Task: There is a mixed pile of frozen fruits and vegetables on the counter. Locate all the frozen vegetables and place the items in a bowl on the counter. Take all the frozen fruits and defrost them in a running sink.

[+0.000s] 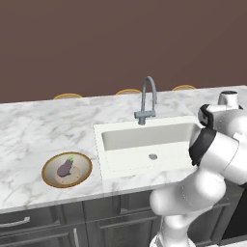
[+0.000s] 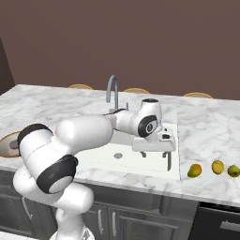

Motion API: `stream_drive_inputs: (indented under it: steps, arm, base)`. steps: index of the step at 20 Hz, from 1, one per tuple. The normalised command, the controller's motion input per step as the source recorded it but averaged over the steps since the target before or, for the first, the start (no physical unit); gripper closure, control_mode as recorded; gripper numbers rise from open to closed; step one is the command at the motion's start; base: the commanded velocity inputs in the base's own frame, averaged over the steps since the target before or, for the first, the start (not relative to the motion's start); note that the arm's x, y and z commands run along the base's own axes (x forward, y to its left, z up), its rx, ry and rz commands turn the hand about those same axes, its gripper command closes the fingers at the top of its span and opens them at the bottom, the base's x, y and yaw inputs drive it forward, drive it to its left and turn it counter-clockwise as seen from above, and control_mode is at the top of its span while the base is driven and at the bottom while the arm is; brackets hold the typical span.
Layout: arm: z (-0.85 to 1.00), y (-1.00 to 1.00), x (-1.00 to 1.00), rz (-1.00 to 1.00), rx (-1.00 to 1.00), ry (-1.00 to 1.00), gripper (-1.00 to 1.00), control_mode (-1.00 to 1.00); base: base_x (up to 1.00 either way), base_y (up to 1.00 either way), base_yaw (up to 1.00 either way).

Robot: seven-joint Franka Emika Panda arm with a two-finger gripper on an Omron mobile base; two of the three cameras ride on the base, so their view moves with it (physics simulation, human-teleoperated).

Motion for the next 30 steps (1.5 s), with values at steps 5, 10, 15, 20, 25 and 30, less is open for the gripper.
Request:
stream_drive_inputs:
  steps: [5,10,15,20,25,30]
  arm:
    - [0.03,-0.94,0.13,0.0,0.04,0.01,-1.0,-1.0]
    - [0.0,-0.9,0.03,0.0,0.03,0.0,-1.0,-1.0]
    - [0.0,-0.85,0.19,0.02,0.06,0.0,-1.0,-1.0]
    - [0.0,-0.66,0.21,0.0,0.06,0.02,-1.0,-1.0]
    - [0.0,-0.51,0.25,0.0,0.03,0.0,-1.0,-1.0]
    - [-0.06,-0.45,0.19,0.0,0.0,-0.03,-1.0,-1.0]
  base:
    - [0.0,0.0,0.0]
    - [0.0,0.0,0.0]
    - [0.0,0.0,0.0]
    - [0.0,0.0,0.0]
    - [0.0,0.0,0.0]
    - [0.0,0.0,0.0]
